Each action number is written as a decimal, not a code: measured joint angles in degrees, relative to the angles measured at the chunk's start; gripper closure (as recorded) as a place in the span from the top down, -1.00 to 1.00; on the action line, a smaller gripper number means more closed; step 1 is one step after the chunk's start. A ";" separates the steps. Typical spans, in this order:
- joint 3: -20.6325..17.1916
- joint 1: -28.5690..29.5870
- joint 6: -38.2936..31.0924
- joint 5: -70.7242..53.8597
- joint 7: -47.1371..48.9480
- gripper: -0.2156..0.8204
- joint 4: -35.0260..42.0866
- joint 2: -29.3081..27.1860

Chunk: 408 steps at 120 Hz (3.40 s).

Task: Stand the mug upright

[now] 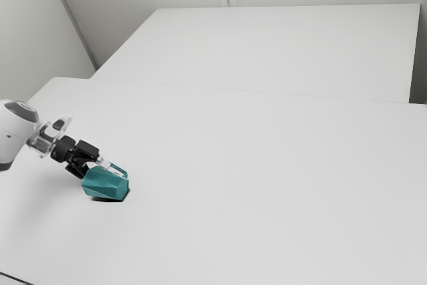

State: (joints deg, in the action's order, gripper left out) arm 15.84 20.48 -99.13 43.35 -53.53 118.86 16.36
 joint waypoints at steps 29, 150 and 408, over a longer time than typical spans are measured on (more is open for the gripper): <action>0.10 0.09 -1.07 0.40 -3.23 0.17 0.38 -0.63; -0.59 -2.70 -2.94 -2.45 -6.25 -0.93 -3.91 -4.61; -5.14 -17.13 -3.84 -47.29 33.76 0.54 -29.45 -5.93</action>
State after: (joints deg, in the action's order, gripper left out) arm 10.70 3.35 -102.97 -3.93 -19.77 89.42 10.43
